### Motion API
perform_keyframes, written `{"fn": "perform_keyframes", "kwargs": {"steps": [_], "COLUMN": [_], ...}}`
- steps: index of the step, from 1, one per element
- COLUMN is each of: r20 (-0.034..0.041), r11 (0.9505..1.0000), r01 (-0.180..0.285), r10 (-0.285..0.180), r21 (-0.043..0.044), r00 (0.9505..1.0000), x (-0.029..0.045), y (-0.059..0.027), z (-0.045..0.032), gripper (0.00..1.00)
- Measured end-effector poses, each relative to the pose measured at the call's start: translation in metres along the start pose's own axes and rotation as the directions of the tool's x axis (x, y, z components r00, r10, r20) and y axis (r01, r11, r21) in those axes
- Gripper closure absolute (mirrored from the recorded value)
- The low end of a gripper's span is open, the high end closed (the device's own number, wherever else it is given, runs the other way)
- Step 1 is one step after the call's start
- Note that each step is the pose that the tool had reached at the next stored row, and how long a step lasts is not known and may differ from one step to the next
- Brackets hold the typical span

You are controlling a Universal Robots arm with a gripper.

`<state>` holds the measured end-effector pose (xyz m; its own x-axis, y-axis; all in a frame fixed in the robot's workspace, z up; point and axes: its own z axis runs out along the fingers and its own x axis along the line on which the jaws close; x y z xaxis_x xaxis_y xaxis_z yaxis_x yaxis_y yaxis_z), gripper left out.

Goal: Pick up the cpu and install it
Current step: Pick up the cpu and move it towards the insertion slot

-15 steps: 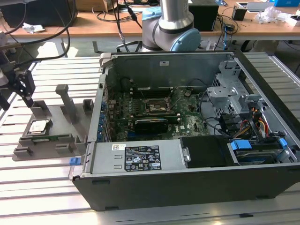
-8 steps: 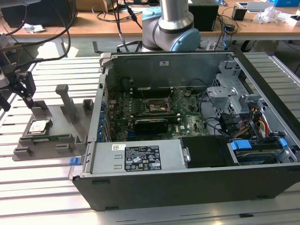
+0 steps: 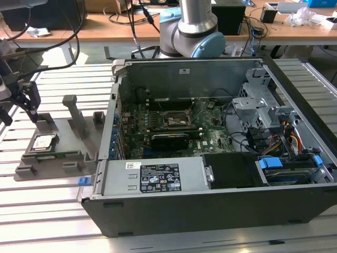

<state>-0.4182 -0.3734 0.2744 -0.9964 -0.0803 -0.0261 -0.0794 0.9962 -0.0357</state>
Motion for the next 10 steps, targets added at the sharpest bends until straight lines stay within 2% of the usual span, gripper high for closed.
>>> {"fn": "perform_keyframes", "kwargs": {"steps": [10], "r20": [0.0001], "r11": [1.0000], "r01": [0.000], "r10": [0.000], "r21": [0.0000], "r00": [1.0000], "x": [0.0001], "y": [0.0001], "z": [0.0034], "gripper": [0.34]}}
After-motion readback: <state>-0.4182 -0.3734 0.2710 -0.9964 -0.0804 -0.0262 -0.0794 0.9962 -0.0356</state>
